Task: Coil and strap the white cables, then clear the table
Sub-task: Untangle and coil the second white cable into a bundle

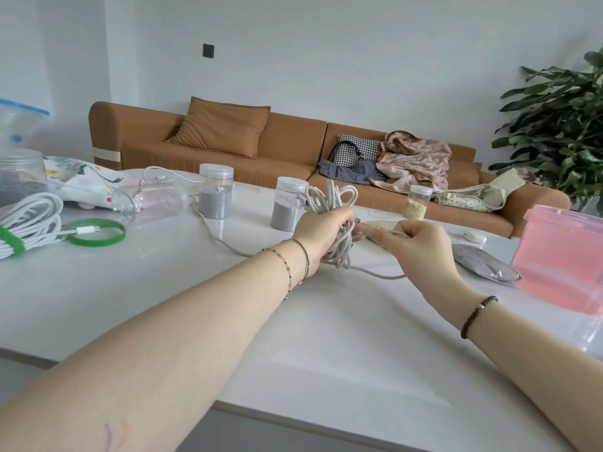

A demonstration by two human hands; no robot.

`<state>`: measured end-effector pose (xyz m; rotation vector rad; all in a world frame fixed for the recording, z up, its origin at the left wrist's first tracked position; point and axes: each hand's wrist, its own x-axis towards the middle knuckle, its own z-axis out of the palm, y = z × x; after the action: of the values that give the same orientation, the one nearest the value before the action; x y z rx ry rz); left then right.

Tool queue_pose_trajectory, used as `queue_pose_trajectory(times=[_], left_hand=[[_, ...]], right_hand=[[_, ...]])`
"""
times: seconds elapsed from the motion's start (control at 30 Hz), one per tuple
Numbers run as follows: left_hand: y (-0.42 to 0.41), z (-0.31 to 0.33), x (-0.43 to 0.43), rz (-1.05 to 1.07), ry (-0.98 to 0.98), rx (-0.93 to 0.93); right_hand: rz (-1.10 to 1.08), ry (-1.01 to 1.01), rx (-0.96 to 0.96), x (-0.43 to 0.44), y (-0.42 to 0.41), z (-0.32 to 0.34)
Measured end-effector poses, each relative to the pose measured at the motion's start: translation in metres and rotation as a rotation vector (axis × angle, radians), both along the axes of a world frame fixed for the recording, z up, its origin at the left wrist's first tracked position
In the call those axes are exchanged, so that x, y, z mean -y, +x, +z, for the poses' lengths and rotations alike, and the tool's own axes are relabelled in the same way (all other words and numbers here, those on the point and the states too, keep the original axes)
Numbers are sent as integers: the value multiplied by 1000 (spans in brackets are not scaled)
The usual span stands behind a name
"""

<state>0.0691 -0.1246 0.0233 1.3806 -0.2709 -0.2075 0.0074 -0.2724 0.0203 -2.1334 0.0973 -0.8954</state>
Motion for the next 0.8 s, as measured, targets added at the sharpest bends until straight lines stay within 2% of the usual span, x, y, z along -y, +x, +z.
queue_pose_trajectory(times=[0.13, 0.23, 0.33, 0.5, 0.63, 0.73, 0.8], left_hand=[[14, 4, -16, 181, -79, 14], [21, 8, -30, 421, -144, -18], [19, 10, -36, 518, -212, -4], [26, 11, -39, 577, -256, 43], [37, 9, -49, 648, -322, -31], [45, 3, -53, 595, -384, -179], [48, 2, -50, 461, -542, -280]], right_hand=[[79, 114, -16, 1, 1, 1], [87, 44, 15, 0, -3, 4], [6, -81, 52, 10, -6, 11], [-335, -137, 102, 53, -10, 26], [-657, -258, 105, 96, -16, 32], [-698, -348, 50, 113, -17, 26], [-617, -412, 2, 113, -11, 20]])
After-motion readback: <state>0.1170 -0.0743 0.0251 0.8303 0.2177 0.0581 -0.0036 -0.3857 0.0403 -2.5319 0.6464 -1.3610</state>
